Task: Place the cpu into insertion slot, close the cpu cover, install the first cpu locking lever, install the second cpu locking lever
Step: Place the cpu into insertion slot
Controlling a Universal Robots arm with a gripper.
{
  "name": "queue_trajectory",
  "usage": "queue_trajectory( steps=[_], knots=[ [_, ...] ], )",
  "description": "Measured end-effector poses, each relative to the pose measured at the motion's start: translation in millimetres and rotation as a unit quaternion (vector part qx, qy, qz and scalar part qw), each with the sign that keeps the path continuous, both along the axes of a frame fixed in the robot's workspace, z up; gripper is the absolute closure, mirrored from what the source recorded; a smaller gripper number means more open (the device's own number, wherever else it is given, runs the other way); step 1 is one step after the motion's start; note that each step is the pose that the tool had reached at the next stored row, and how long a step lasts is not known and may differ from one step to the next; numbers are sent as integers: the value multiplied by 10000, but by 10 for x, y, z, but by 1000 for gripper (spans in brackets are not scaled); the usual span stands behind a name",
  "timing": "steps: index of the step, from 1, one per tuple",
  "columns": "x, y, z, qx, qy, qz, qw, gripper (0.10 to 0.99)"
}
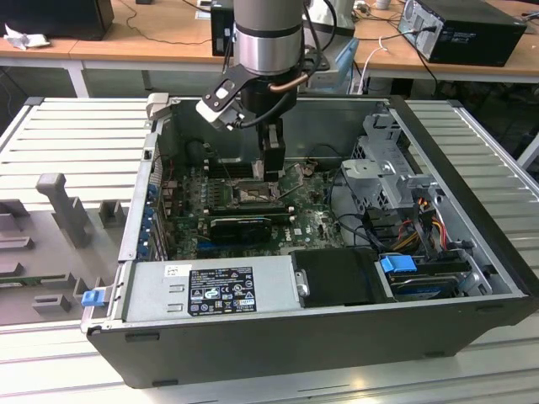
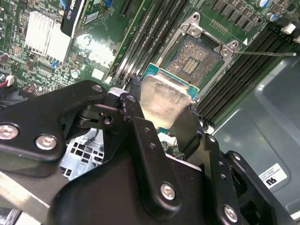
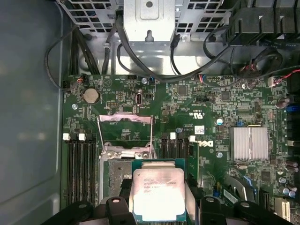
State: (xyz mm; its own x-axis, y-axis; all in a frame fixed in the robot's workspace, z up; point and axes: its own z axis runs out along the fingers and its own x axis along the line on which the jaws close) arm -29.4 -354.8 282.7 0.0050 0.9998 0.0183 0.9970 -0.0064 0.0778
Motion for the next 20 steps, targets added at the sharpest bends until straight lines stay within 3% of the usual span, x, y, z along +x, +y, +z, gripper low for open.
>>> queue_trajectory(
  steps=[6, 20],
  knots=[
    [-10, 11, -161, 11, 9, 151, 9999, 561],
    [-75, 37, -245, 14, 14, 151, 9999, 561]
  ],
)
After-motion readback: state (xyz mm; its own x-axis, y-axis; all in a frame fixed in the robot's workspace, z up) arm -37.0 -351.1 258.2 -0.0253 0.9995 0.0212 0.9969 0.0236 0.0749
